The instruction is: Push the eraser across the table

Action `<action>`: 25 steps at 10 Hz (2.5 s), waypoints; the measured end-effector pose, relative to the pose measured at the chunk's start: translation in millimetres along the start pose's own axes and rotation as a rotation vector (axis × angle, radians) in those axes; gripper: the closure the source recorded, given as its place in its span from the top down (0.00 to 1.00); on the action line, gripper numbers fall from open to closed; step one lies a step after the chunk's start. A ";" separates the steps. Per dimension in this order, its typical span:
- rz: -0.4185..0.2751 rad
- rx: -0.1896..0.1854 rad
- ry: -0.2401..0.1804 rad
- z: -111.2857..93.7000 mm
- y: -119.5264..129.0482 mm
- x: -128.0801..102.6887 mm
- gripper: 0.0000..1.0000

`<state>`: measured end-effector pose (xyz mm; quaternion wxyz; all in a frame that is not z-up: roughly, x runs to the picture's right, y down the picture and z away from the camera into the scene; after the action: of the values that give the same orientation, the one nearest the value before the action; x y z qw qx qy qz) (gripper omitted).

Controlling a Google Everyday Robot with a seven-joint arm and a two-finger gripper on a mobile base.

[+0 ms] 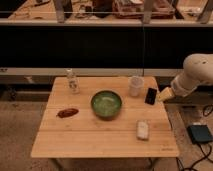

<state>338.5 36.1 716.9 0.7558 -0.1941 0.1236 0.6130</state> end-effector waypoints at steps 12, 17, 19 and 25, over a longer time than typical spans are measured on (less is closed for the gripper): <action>0.000 0.000 0.000 0.0 0.1 -0.1 0.80; 0.000 0.000 0.000 0.0 0.1 -0.1 0.80; -0.001 0.000 0.000 0.0 0.1 0.0 0.80; 0.095 0.047 -0.081 5.5 -41.6 -55.5 0.80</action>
<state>366.7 -17.4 751.3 0.7346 -0.1450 0.1163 0.6526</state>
